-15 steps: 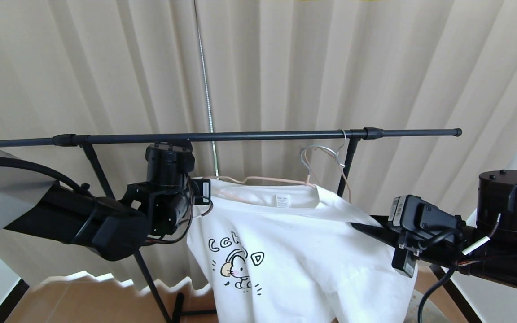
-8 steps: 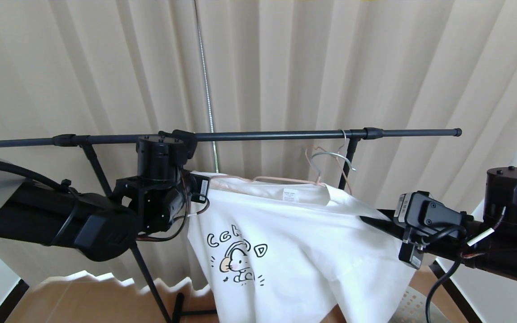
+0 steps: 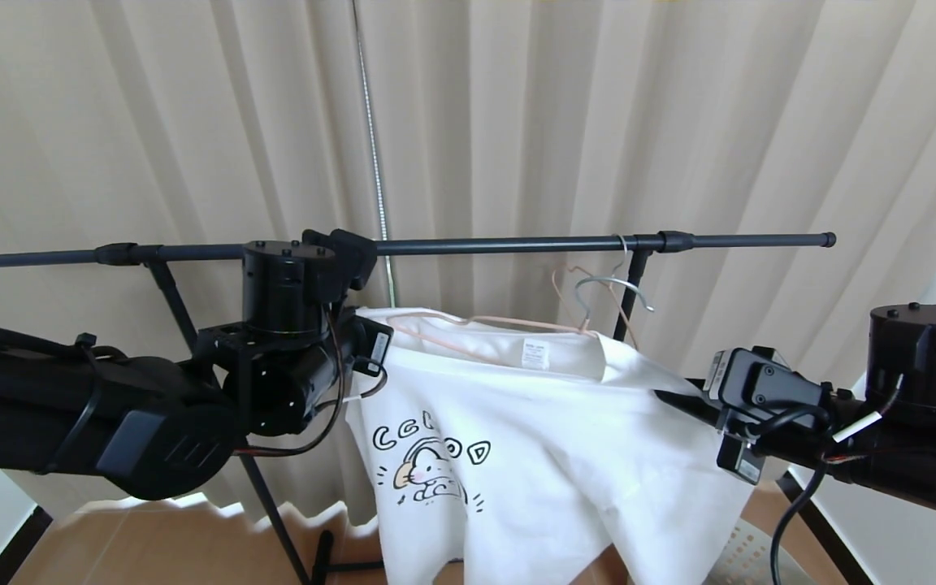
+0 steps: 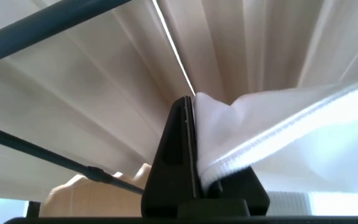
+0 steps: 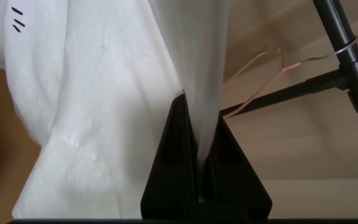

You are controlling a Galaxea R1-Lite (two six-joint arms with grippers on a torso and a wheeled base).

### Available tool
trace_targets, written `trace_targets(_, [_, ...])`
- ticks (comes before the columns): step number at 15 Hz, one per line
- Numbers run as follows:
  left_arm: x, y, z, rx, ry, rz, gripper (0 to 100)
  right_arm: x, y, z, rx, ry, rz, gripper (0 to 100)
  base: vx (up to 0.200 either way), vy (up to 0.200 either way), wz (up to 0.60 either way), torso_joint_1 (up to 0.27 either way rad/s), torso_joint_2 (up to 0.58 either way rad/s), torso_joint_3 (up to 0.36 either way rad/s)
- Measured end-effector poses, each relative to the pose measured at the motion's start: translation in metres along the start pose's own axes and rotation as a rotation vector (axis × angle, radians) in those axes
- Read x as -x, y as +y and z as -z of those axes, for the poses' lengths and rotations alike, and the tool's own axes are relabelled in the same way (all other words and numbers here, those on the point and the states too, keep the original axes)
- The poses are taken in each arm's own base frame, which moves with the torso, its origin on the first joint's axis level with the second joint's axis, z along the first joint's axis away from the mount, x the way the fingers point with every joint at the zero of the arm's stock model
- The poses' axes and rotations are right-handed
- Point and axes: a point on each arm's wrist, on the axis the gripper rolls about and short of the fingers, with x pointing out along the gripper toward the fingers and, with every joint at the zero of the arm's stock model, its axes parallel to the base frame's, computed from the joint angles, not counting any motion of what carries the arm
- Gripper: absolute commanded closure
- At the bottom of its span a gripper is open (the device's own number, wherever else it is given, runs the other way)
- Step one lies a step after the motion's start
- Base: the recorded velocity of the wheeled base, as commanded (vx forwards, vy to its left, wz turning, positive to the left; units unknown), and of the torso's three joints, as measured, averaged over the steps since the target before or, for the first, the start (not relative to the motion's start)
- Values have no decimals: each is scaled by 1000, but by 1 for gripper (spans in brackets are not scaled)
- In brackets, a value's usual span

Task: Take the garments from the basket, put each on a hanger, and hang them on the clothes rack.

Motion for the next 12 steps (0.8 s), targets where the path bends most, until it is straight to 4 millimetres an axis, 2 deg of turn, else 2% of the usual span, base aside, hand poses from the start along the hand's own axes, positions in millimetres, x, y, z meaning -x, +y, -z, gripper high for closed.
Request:
trace_targets(5, [14, -5, -4, -67, -20, 7, 100, -7, 2, -7, 1, 20, 31, 100, 0, 0, 0, 0, 0, 0])
trace_targets(12, [30, -27, -10, -154, -42, 25, 100, -22, 20, -17, 2, 73, 34, 100, 0, 0, 0, 0, 0, 0])
